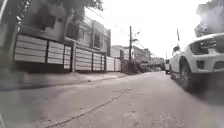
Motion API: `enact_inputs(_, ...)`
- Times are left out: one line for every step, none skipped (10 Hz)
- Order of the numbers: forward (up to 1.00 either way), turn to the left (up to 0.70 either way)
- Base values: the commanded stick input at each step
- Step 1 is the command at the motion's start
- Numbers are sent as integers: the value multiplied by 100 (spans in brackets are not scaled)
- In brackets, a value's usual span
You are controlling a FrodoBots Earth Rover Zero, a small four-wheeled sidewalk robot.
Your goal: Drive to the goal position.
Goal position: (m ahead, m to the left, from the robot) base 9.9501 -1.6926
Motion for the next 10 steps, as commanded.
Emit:
enact_inputs(70, 0)
enact_inputs(70, 0)
enact_inputs(70, -2)
enact_inputs(70, -2)
enact_inputs(70, -2)
enact_inputs(70, -2)
enact_inputs(70, -2)
enact_inputs(70, -2)
enact_inputs(70, -1)
enact_inputs(70, 0)
